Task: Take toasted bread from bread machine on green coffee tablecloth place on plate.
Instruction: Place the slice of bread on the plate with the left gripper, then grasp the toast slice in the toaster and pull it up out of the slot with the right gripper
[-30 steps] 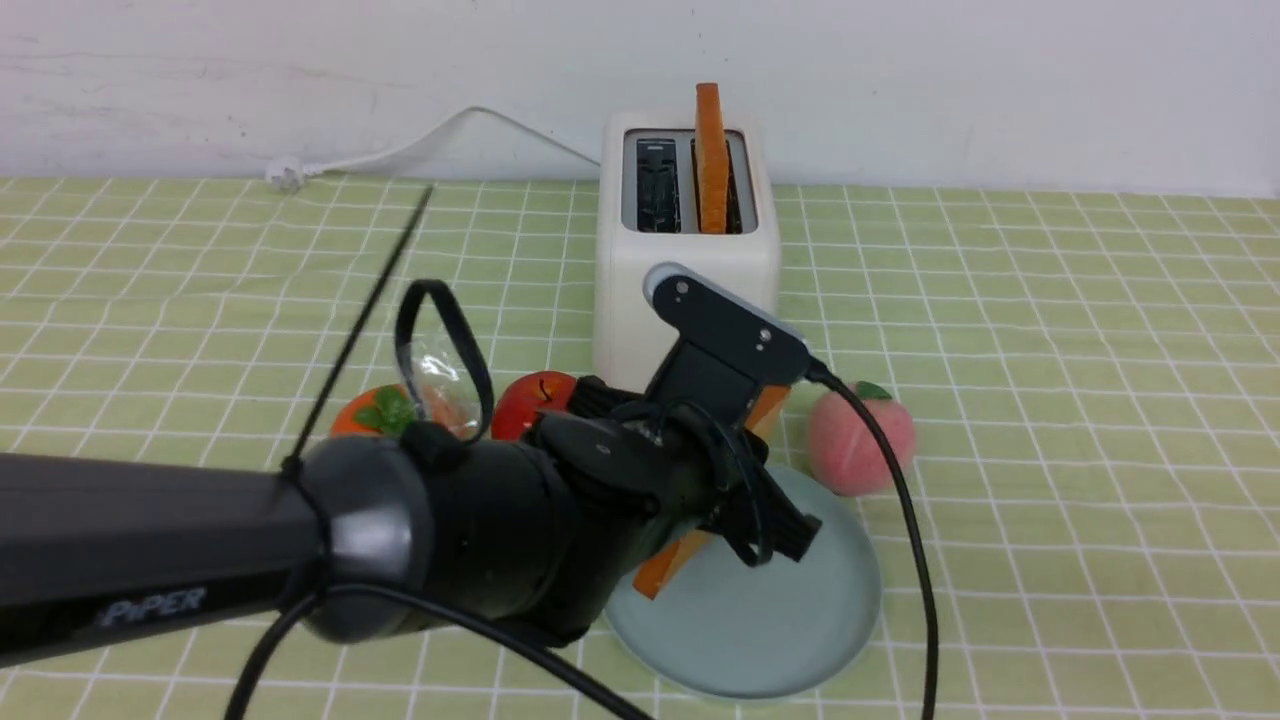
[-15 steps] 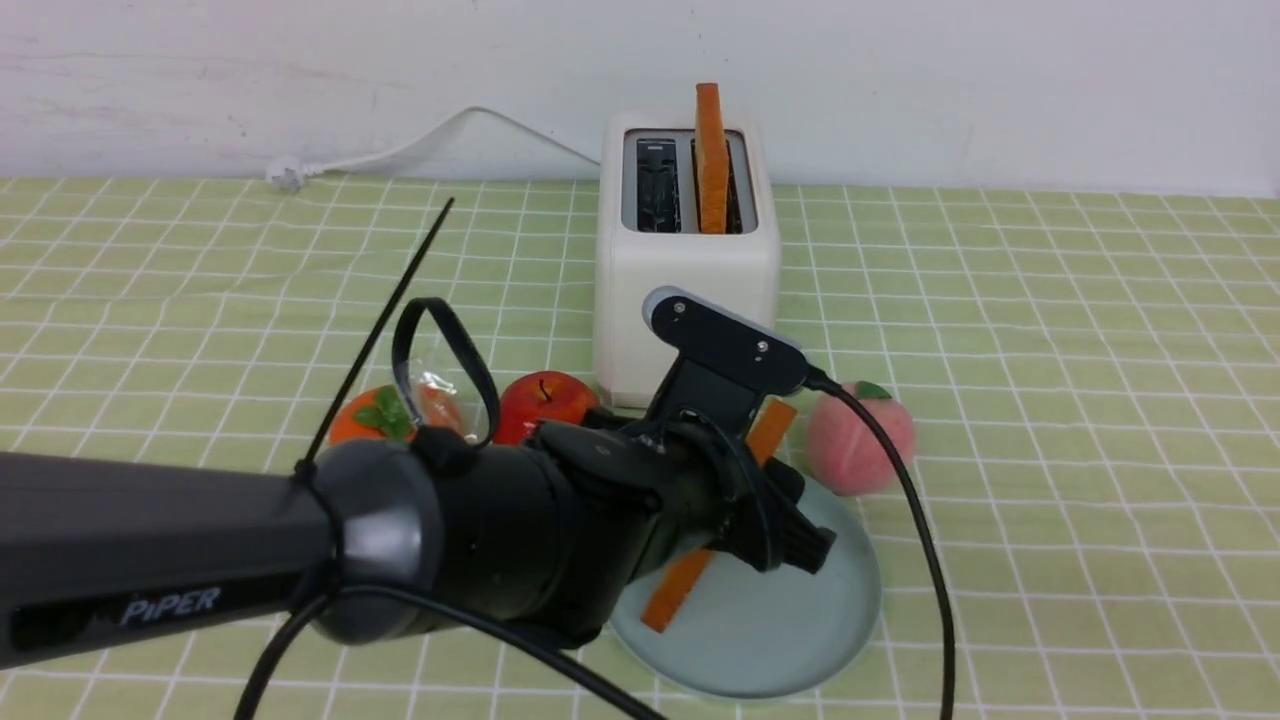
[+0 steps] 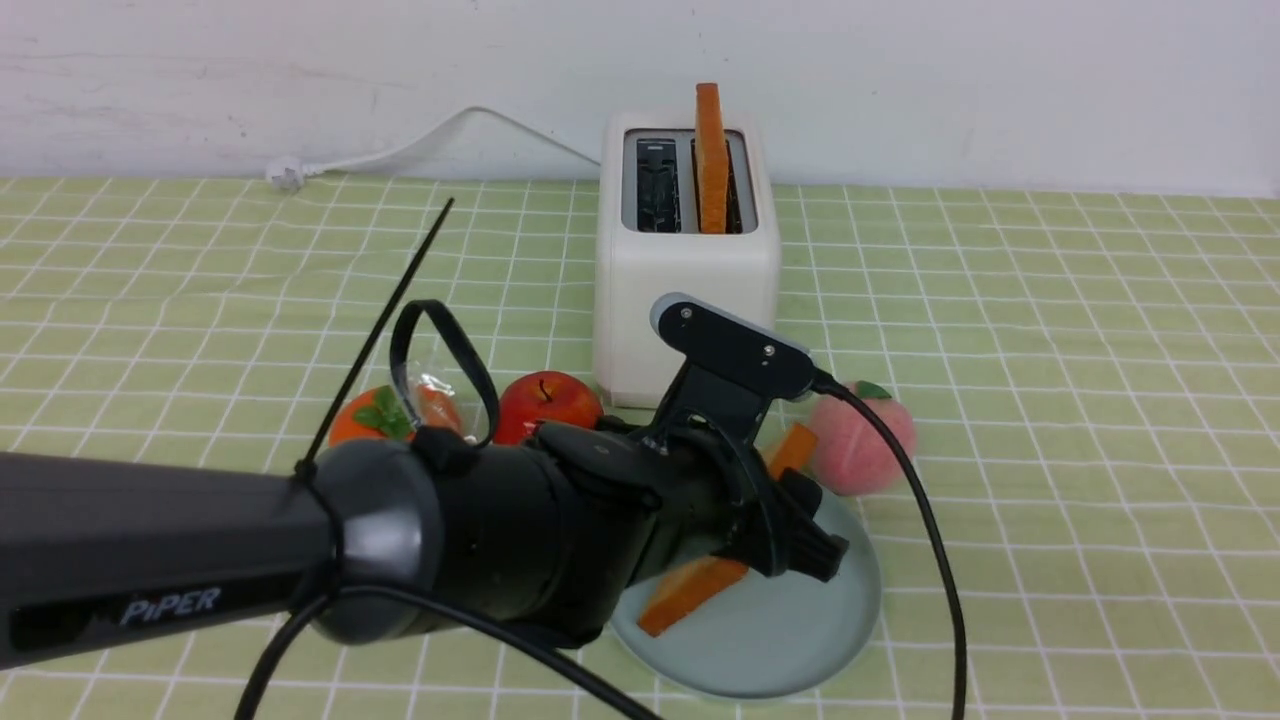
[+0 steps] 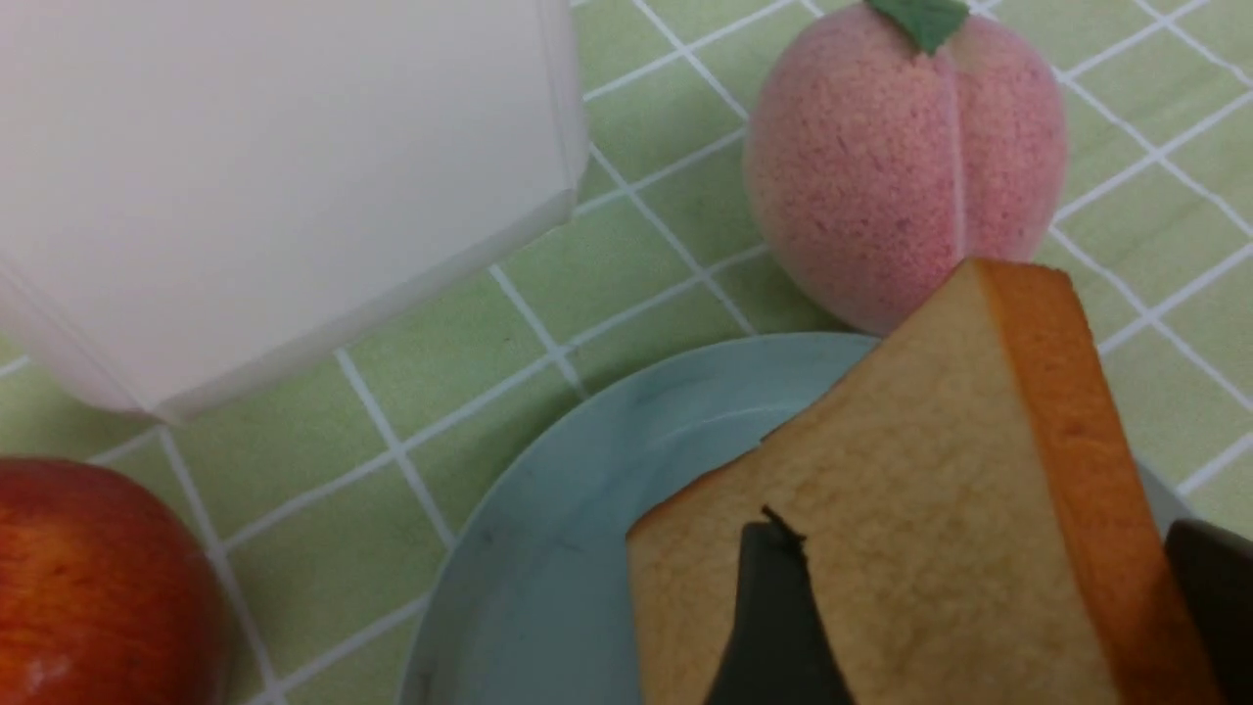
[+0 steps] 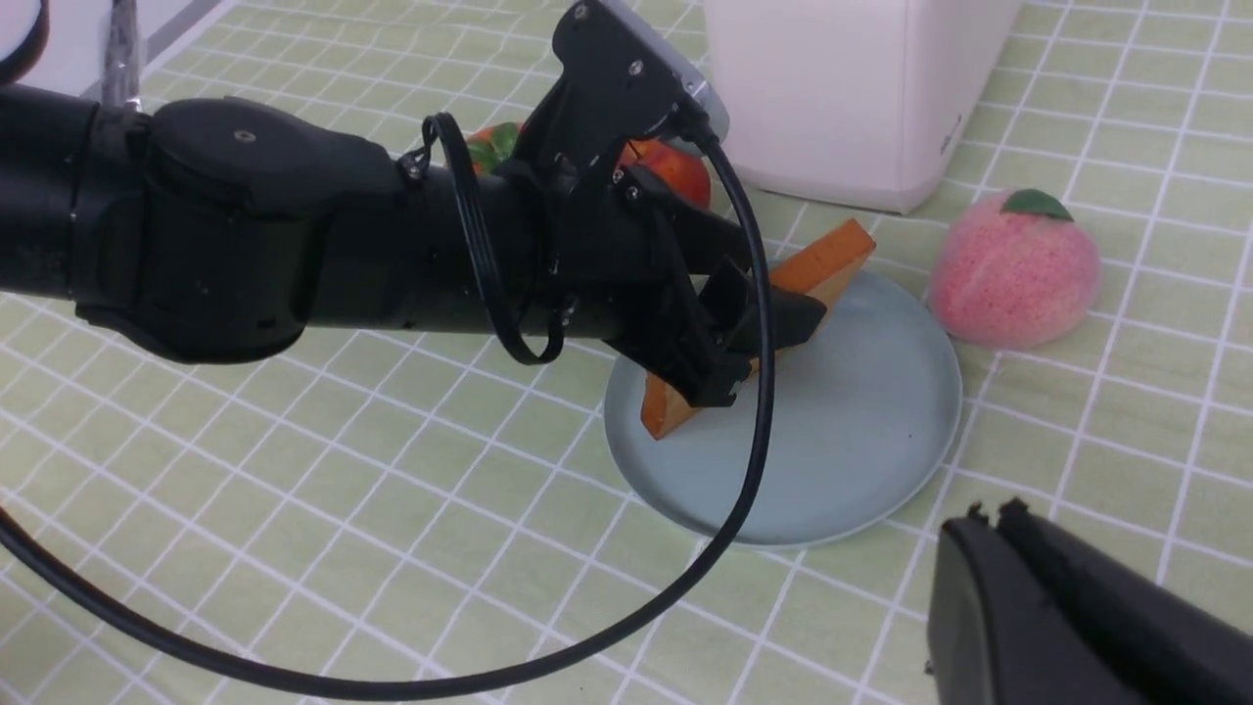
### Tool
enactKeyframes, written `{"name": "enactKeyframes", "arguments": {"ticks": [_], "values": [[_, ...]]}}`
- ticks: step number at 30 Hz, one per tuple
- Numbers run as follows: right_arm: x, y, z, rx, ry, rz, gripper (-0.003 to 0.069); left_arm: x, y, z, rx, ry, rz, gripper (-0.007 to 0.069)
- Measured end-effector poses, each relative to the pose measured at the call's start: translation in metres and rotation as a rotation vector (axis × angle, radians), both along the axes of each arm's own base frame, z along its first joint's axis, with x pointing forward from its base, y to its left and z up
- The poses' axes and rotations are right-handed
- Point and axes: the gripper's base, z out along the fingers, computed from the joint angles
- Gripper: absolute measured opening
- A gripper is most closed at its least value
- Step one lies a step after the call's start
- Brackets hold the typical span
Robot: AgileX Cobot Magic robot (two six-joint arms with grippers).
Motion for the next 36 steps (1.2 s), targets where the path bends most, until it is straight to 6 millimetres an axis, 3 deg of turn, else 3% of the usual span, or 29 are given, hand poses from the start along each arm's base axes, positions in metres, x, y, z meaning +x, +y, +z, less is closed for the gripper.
{"name": "enactKeyframes", "arguments": {"ticks": [9,20,26,28,31,33,34,35,36], "values": [[0.0,0.0,0.0,0.0,0.0,0.0,0.0007,0.0,0.0,0.001,-0.001,-0.001,0.0,0.047],[0.0,0.0,0.0,-0.001,-0.004,-0.001,0.0013,-0.012,0.006,0.049,-0.12,-0.068,-0.046,0.0504],[0.0,0.0,0.0,0.0,-0.006,-0.001,0.0013,-0.017,0.008,0.06,-0.184,-0.05,-0.039,0.0527],[0.0,0.0,0.0,-0.002,-0.008,-0.001,0.0013,-0.021,0.013,0.075,-0.222,-0.067,-0.03,0.0486],[0.0,0.0,0.0,-0.002,-0.008,-0.001,0.0013,-0.032,0.025,0.096,-0.276,-0.099,-0.025,0.0363],[0.0,0.0,0.0,-0.002,-0.009,-0.002,0.0013,-0.044,0.038,0.115,-0.317,-0.134,-0.025,0.0218],[0.0,0.0,0.001,-0.002,-0.01,-0.002,0.0013,-0.045,0.04,0.117,-0.321,-0.137,-0.026,0.0202],[0.001,0.0,0.001,-0.01,-0.018,-0.006,0.0013,-0.056,0.052,0.129,-0.351,-0.162,-0.025,0.0076],[0.002,0.001,0.001,-0.019,-0.025,-0.009,0.0013,-0.063,0.06,0.135,-0.367,-0.176,-0.027,0.002]]}}
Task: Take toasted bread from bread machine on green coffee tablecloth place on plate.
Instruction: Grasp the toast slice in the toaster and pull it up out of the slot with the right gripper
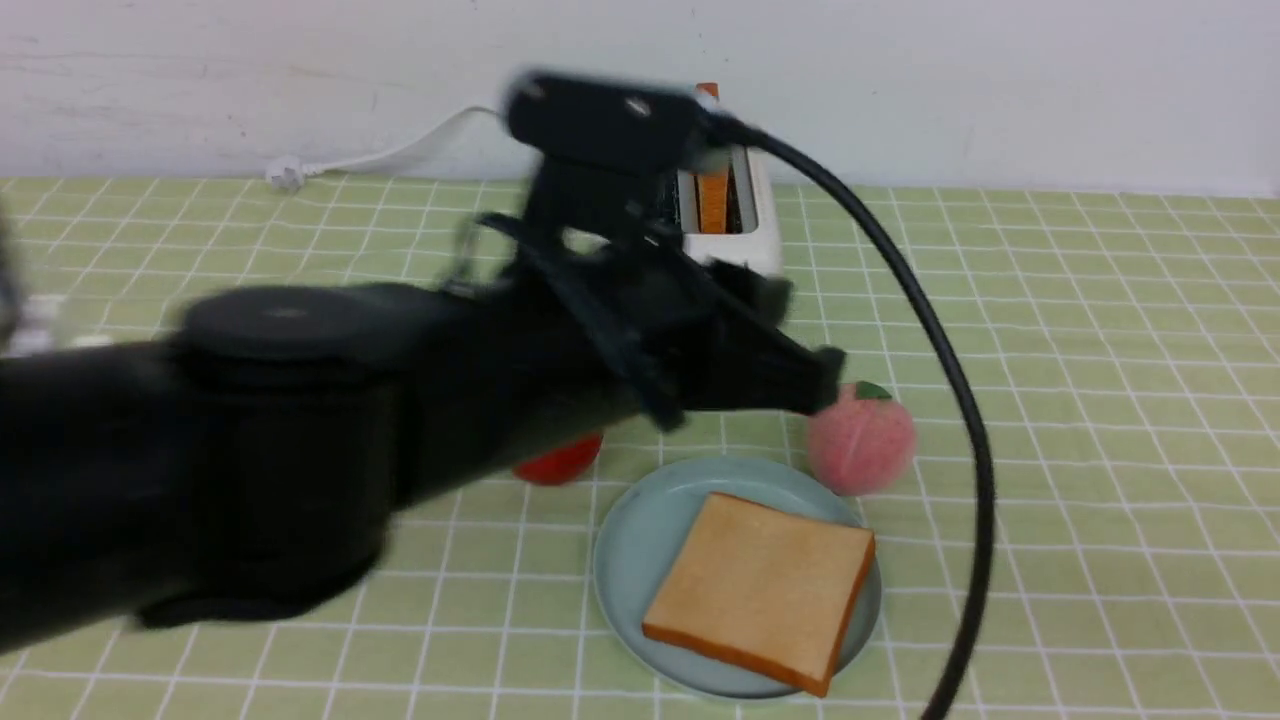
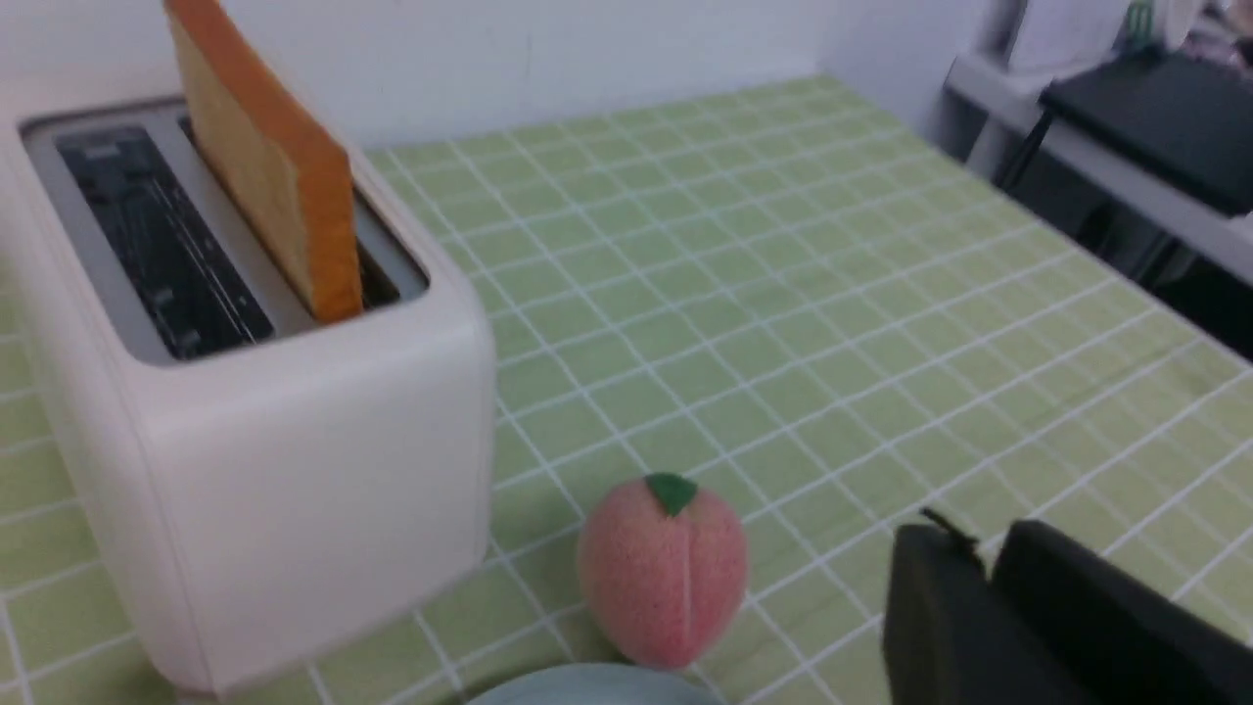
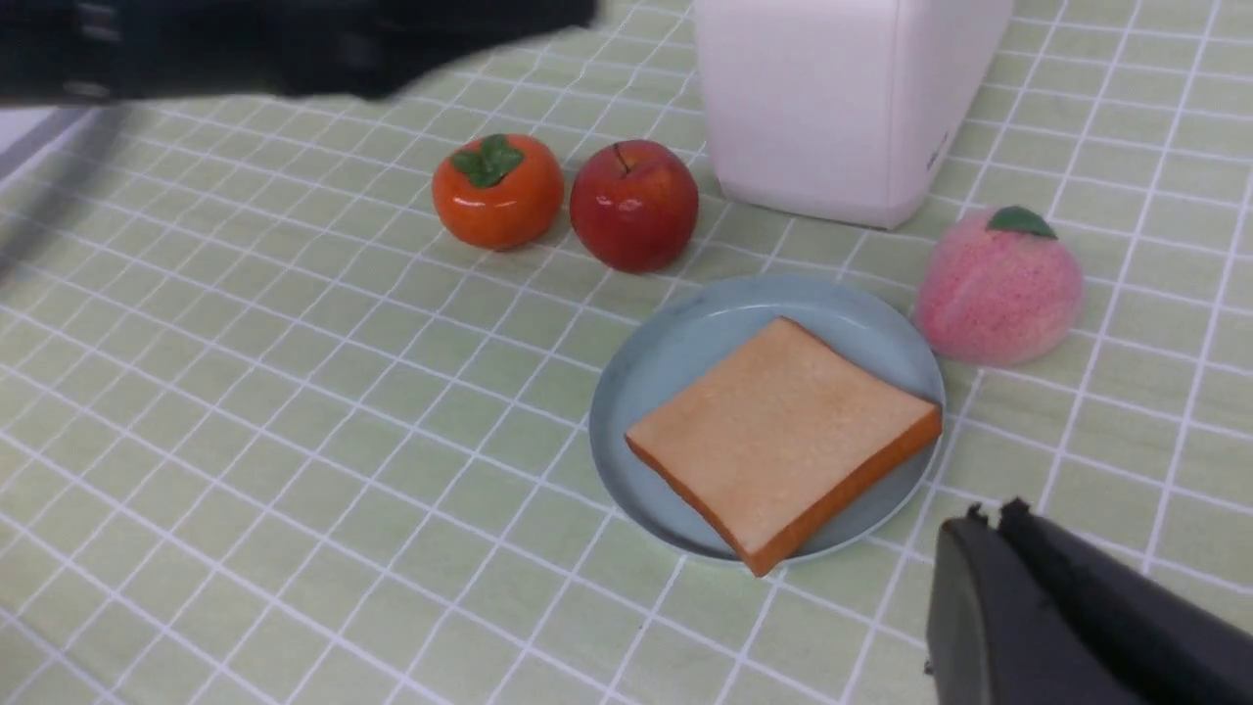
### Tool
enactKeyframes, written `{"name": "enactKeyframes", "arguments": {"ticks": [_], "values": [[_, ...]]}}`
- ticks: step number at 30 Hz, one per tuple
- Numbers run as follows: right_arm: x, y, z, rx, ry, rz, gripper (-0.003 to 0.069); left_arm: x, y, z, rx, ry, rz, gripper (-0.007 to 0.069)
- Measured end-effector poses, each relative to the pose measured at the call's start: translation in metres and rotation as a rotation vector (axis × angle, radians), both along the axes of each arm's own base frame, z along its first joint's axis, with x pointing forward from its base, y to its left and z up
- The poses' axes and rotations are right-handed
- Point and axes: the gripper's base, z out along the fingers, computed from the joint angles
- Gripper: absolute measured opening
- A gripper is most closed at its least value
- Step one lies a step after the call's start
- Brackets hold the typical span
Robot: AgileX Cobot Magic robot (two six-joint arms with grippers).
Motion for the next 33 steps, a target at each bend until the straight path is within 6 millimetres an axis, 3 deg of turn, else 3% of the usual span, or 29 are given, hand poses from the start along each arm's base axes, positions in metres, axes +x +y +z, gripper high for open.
{"name": "enactKeyframes", "arguments": {"ticks": [1,8,20,24,25,27,29,32,33], "values": [[0.001,0.001,0.0,-0.011,-0.005,-0.003,0.0013,-0.007,0.007,0.006,-0.016,-0.015,0.0,-0.0013],[0.012,0.017,-0.002,-0.053,-0.011,-0.019,0.0013,-0.044,0.048,0.006,-0.051,-0.042,-0.005,-0.0013],[0.051,0.089,0.017,-0.169,-0.026,0.003,0.0015,-0.115,0.121,-0.015,-0.168,-0.137,-0.038,-0.0013],[0.085,0.114,0.022,-0.275,-0.004,-0.053,0.0015,-0.135,0.141,-0.025,-0.219,-0.183,-0.05,-0.0013],[0.089,0.113,0.022,-0.283,0.002,-0.065,0.0015,-0.135,0.142,-0.026,-0.221,-0.185,-0.05,-0.0013],[0.121,0.112,0.03,-0.294,0.045,-0.119,0.0015,-0.143,0.15,-0.03,-0.244,-0.208,-0.053,-0.0013],[0.138,0.108,0.034,-0.272,0.068,-0.127,0.0015,-0.145,0.152,-0.032,-0.246,-0.216,-0.052,-0.0013],[0.184,0.112,0.03,-0.153,0.115,-0.085,0.0018,-0.146,0.153,-0.036,-0.234,-0.22,-0.058,-0.0013],[0.189,0.114,0.028,-0.151,0.122,-0.081,0.0019,-0.146,0.153,-0.036,-0.234,-0.22,-0.058,-0.0013]]}}
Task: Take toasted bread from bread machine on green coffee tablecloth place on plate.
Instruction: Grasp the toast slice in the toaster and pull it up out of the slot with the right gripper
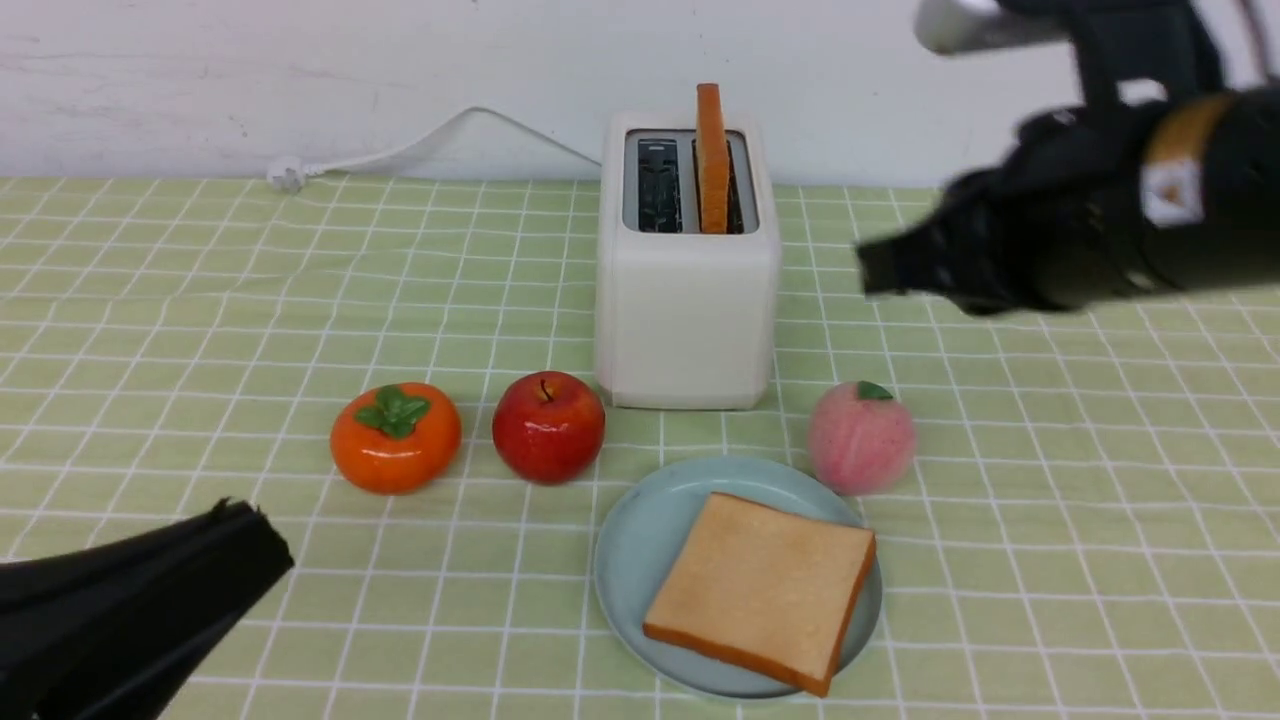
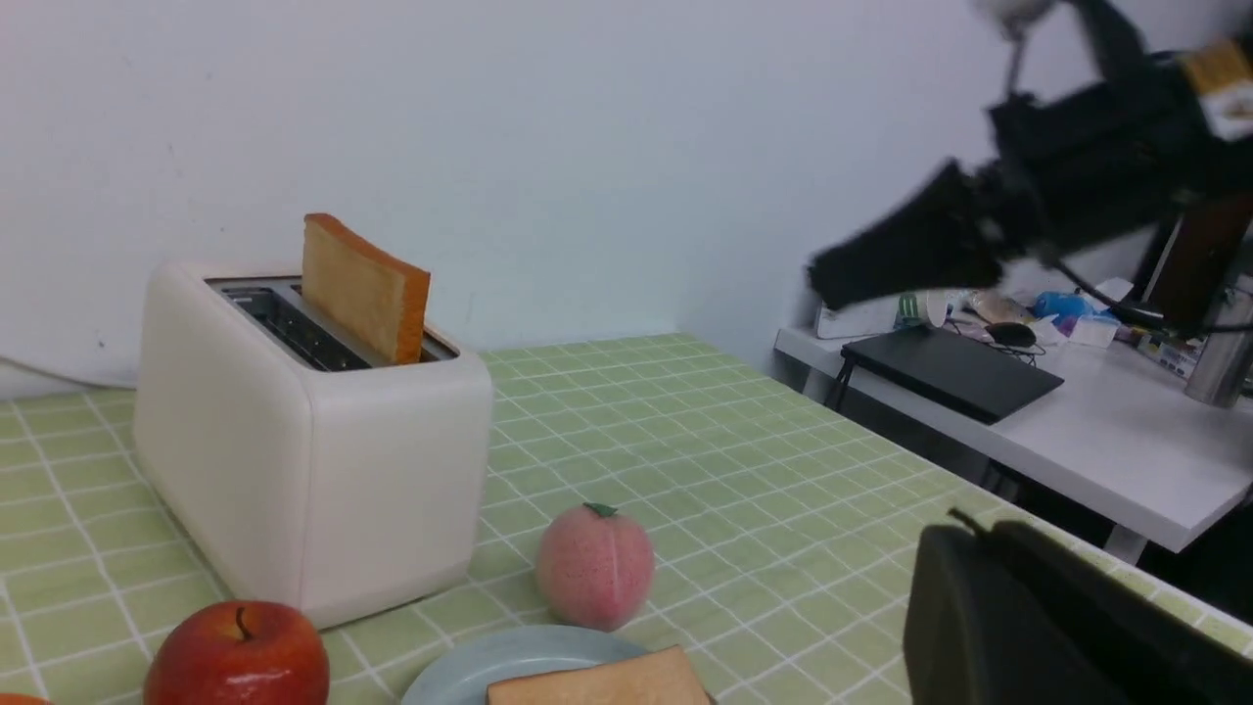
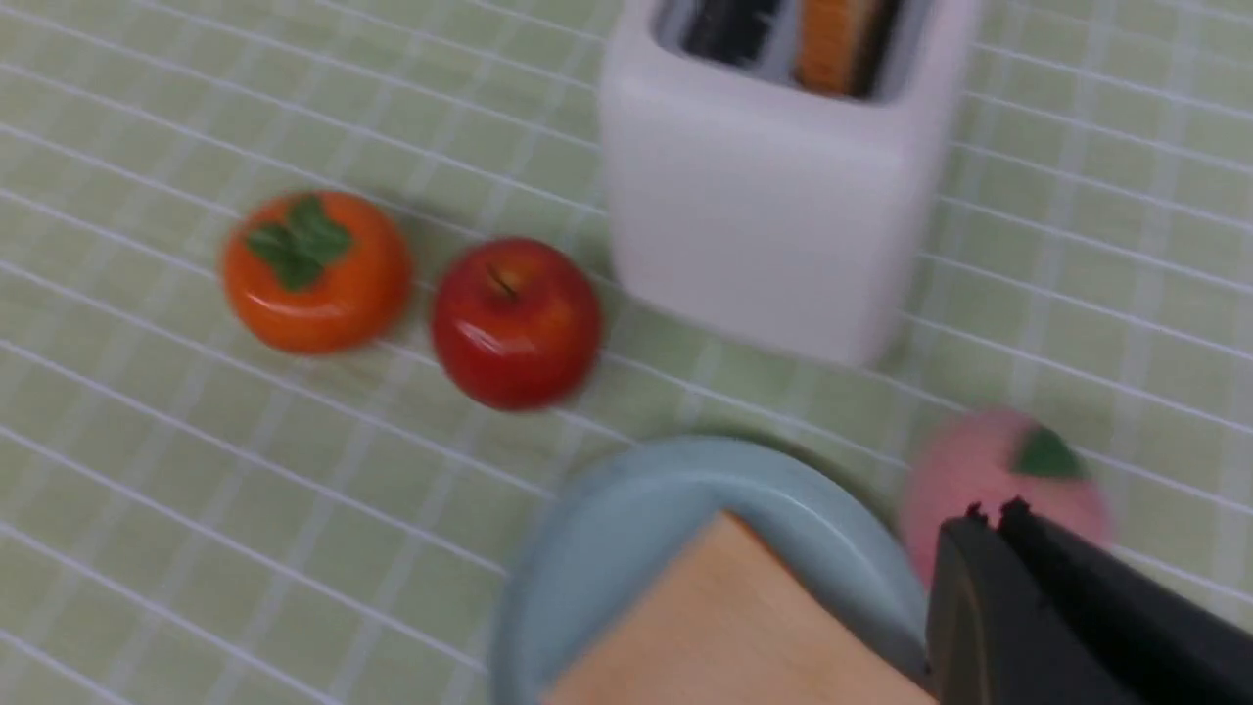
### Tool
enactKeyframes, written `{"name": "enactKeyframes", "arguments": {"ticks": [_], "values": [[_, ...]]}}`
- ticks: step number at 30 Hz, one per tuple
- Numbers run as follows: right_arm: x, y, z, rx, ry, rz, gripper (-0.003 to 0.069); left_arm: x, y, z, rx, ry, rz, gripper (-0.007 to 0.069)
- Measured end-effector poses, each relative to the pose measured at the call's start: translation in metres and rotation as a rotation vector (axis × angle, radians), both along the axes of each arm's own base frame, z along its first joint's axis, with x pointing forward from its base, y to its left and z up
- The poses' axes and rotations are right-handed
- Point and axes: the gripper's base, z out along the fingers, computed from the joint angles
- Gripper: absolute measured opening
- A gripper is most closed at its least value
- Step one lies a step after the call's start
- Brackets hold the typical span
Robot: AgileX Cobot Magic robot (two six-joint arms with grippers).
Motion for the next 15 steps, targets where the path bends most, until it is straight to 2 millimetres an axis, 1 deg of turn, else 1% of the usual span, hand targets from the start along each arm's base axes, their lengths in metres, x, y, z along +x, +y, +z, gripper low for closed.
{"name": "enactKeyframes", "arguments": {"ticks": [2,4,5,6,7,8,9,11,12,13,15], "values": [[0.032,0.008,-0.008,0.079,-0.009,0.017,0.0038,-0.001,-0.001,0.0,0.001,-0.004,-0.017,-0.0013],[0.056,0.014,-0.016,0.122,-0.006,0.011,0.0067,-0.002,-0.002,0.0,0.001,-0.008,-0.03,-0.0013],[0.07,0.019,-0.019,0.139,-0.006,0.004,0.0099,-0.002,-0.003,0.001,0.001,-0.01,-0.037,-0.0013],[0.078,0.02,-0.018,0.153,-0.017,-0.001,0.0126,-0.002,-0.003,0.001,0.001,-0.01,-0.04,-0.0013],[0.089,0.024,-0.022,0.157,-0.015,-0.005,0.0158,-0.003,-0.003,0.001,0.001,-0.011,-0.042,-0.0013],[0.1,0.028,-0.024,0.162,-0.02,-0.007,0.0202,-0.003,-0.003,0.001,0.001,-0.011,-0.043,-0.0013],[0.11,0.033,-0.023,0.169,-0.038,-0.007,0.0262,-0.003,-0.003,0.001,0.001,-0.011,-0.043,-0.0013],[0.128,0.041,-0.028,0.165,-0.06,-0.009,0.0367,-0.003,-0.003,0.001,0.003,-0.013,-0.044,-0.0013],[0.13,0.041,-0.031,0.161,-0.057,-0.009,0.0367,-0.003,-0.003,0.001,0.003,-0.013,-0.044,-0.0013],[0.141,0.046,-0.032,0.15,-0.087,-0.008,0.0437,-0.003,-0.003,0.001,0.004,-0.015,-0.043,-0.0013],[0.156,0.05,-0.036,0.116,-0.138,-0.006,0.051,-0.003,-0.003,0.001,0.006,-0.016,-0.043,-0.0013]]}}
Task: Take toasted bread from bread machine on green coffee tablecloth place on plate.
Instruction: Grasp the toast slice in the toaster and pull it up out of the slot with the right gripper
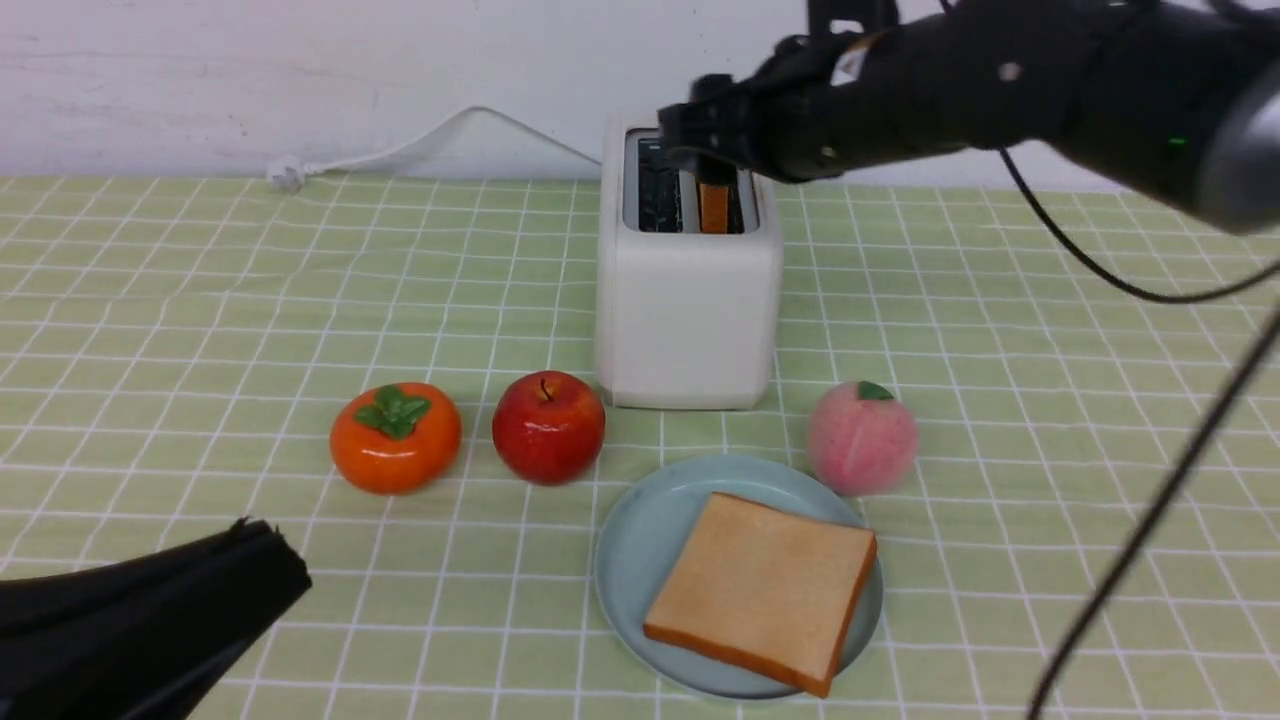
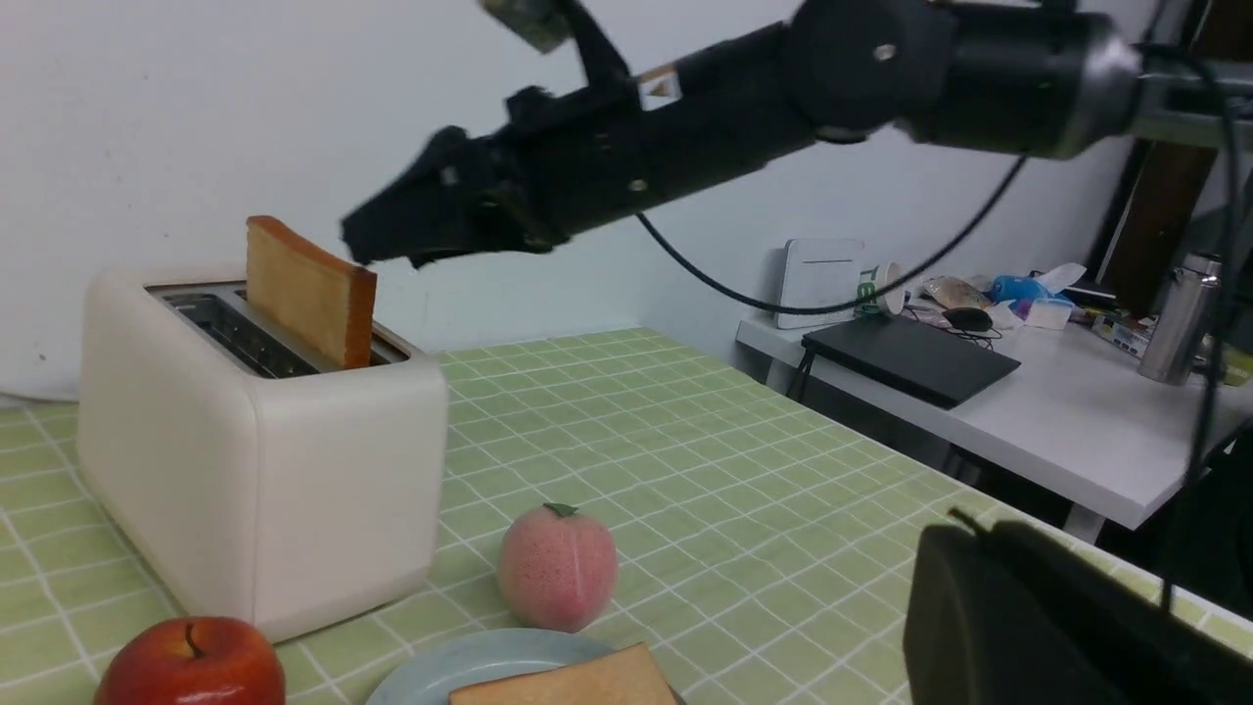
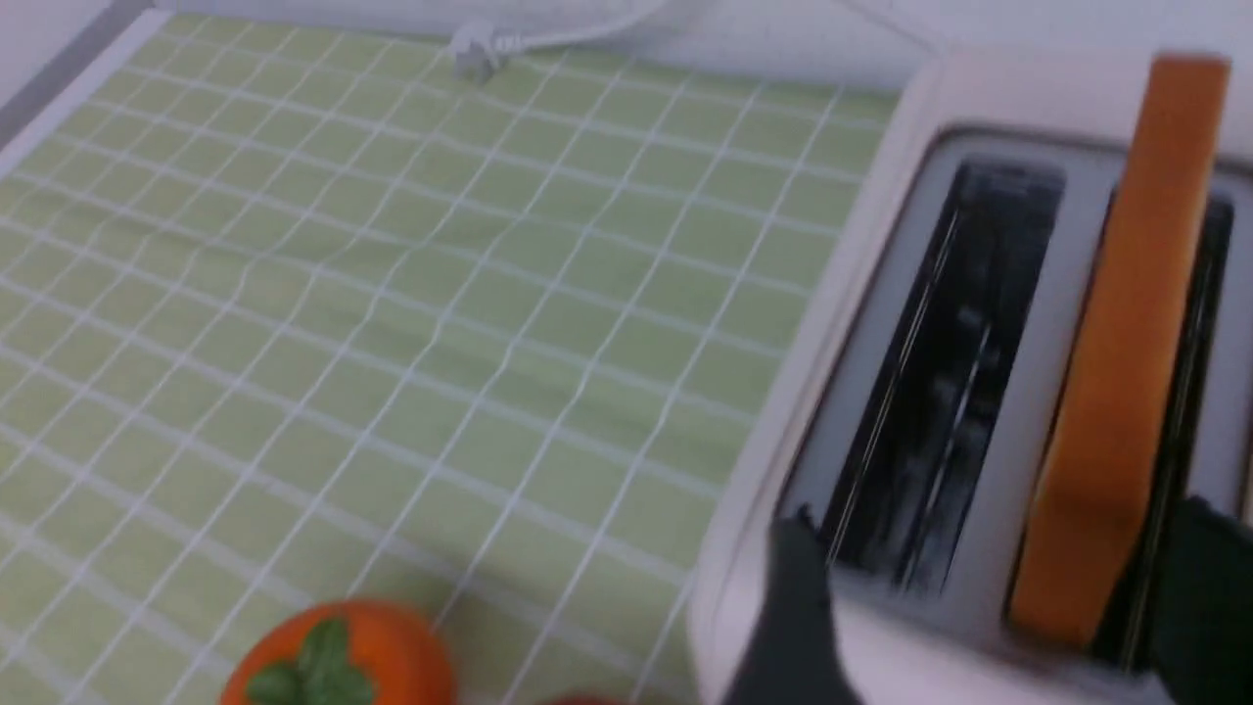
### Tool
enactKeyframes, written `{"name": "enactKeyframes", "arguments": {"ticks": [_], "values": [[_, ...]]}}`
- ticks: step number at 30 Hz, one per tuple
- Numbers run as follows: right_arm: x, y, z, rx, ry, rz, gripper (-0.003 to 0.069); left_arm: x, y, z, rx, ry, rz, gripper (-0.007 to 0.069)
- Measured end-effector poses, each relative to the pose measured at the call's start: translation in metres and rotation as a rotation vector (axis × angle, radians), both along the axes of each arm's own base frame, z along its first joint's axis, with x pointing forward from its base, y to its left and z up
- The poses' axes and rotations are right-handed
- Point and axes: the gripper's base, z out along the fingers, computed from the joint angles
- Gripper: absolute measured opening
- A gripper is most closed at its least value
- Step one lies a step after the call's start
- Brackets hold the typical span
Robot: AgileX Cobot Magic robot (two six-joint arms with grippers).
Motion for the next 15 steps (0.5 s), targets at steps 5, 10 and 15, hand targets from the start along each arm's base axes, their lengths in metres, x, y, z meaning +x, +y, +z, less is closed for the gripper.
{"name": "enactKeyframes", "arguments": {"ticks": [5,10,15], "values": [[0.03,-0.001,-0.016,-0.072,-0.068,-0.032,0.0549,0.0,0.0,0.0,0.0,0.0,0.0,-0.0013],[0.054,-0.004,-0.045,-0.063,-0.018,-0.085,0.0442,0.0,0.0,0.0,0.002,-0.002,0.0,-0.0013],[0.057,-0.004,-0.054,-0.062,0.007,-0.091,0.0262,0.0,0.0,0.0,0.008,-0.008,0.001,-0.0013]]}}
